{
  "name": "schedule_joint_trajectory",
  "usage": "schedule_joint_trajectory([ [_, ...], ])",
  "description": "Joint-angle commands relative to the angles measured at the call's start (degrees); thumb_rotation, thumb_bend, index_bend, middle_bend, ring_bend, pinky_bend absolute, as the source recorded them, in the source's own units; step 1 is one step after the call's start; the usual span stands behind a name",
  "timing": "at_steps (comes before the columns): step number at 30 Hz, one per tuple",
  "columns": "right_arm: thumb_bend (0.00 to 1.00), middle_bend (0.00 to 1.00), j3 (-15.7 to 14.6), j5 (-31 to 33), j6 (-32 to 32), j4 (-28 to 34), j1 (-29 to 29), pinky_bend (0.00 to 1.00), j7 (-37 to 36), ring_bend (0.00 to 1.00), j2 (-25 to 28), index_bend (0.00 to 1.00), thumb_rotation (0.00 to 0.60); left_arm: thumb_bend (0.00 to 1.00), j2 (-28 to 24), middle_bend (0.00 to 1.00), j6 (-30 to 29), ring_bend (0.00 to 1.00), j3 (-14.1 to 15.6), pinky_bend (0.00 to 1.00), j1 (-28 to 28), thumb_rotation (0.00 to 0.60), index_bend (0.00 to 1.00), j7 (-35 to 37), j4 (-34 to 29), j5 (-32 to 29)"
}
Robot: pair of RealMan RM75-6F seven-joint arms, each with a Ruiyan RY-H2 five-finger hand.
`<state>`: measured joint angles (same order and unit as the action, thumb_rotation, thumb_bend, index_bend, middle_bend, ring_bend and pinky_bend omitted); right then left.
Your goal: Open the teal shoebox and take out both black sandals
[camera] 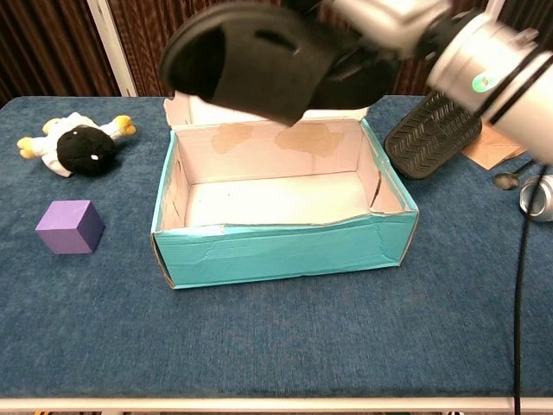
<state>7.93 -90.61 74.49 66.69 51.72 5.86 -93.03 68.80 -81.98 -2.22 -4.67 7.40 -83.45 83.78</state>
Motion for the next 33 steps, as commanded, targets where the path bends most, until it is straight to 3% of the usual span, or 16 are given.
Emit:
schedule_joint_trajectory([
  [1, 0.5, 0.66, -1.61, 2.15, -2.3, 14.01, -4.97, 0.04, -7.18, 0.38, 14.57, 0.88, 0.6, 0.0, -0.12, 0.17, -0.2, 0.07, -0.05, 0.05, -0.05, 0.6, 0.21, -0.17, -0.27, 0.17],
  [5, 0.5, 0.66, -4.52, 3.84, -7.46, 20.4, -7.29, 0.07, -11.75, 0.38, 24.5, 0.88, 0.6, 0.0, -0.56, 0.17, -0.24, 0.07, 0.03, 0.05, -0.09, 0.6, 0.21, -0.7, -1.22, 0.27],
  [9, 0.48, 0.66, -6.54, 4.67, -10.74, 21.39, -8.87, 0.07, -13.4, 0.38, 28.17, 0.88, 0.6, 0.0, -0.87, 0.17, -0.44, 0.07, 0.19, 0.05, -0.14, 0.6, 0.21, -1.34, -2.07, 0.69],
  [13, 0.45, 0.66, -7.85, 3.88, -11.88, 19.32, -10.21, 0.07, -16.52, 0.38, 27.17, 0.88, 0.6, 0.0, -1.08, 0.17, -0.79, 0.07, 0.39, 0.05, -0.09, 0.6, 0.21, -1.99, -3.0, 1.13],
  [19, 0.39, 0.66, -7.85, 3.0, -11.66, 11.35, -11.6, 0.07, -23.0, 0.37, 20.45, 0.85, 0.6, 0.0, -1.51, 0.17, -1.34, 0.07, 0.6, 0.05, 0.31, 0.6, 0.21, -2.85, -4.12, 1.12],
  [22, 0.32, 0.55, -8.1, 3.52, -13.49, 8.65, -11.78, 0.05, -24.58, 0.27, 18.57, 0.71, 0.6, 0.0, -1.72, 0.17, -1.73, 0.07, 0.72, 0.05, 0.75, 0.6, 0.21, -2.85, -4.25, 0.83],
  [25, 0.2, 0.35, -8.29, 4.95, -16.07, 8.03, -11.96, 0.0, -24.08, 0.11, 18.37, 0.47, 0.6, 0.0, -1.83, 0.17, -1.88, 0.07, 0.79, 0.05, 1.13, 0.6, 0.21, -2.77, -4.12, 0.37],
  [26, 0.16, 0.26, -8.33, 6.07, -17.74, 8.49, -11.91, 0.0, -23.05, 0.05, 18.85, 0.35, 0.6, 0.0, -1.86, 0.17, -1.84, 0.07, 0.8, 0.05, 1.21, 0.6, 0.21, -2.75, -4.08, 0.22],
  [29, 0.07, 0.06, -7.74, 9.75, -21.14, 10.56, -11.85, 0.0, -18.54, 0.0, 20.43, 0.07, 0.6, 0.0, -1.81, 0.17, -1.84, 0.07, 0.77, 0.05, 1.23, 0.6, 0.21, -2.7, -4.03, 0.18],
  [30, 0.05, 0.02, -7.36, 10.99, -21.69, 11.29, -11.91, 0.0, -17.03, 0.0, 20.84, 0.01, 0.6, 0.0, -1.79, 0.17, -1.87, 0.07, 0.75, 0.05, 1.19, 0.6, 0.21, -2.69, -4.02, 0.27],
  [33, 0.02, 0.0, -5.99, 14.53, -22.17, 13.41, -12.35, 0.0, -13.06, 0.0, 21.92, 0.0, 0.6, 0.0, -1.78, 0.17, -1.96, 0.07, 0.64, 0.05, 1.0, 0.6, 0.21, -2.69, -4.13, 0.64],
])
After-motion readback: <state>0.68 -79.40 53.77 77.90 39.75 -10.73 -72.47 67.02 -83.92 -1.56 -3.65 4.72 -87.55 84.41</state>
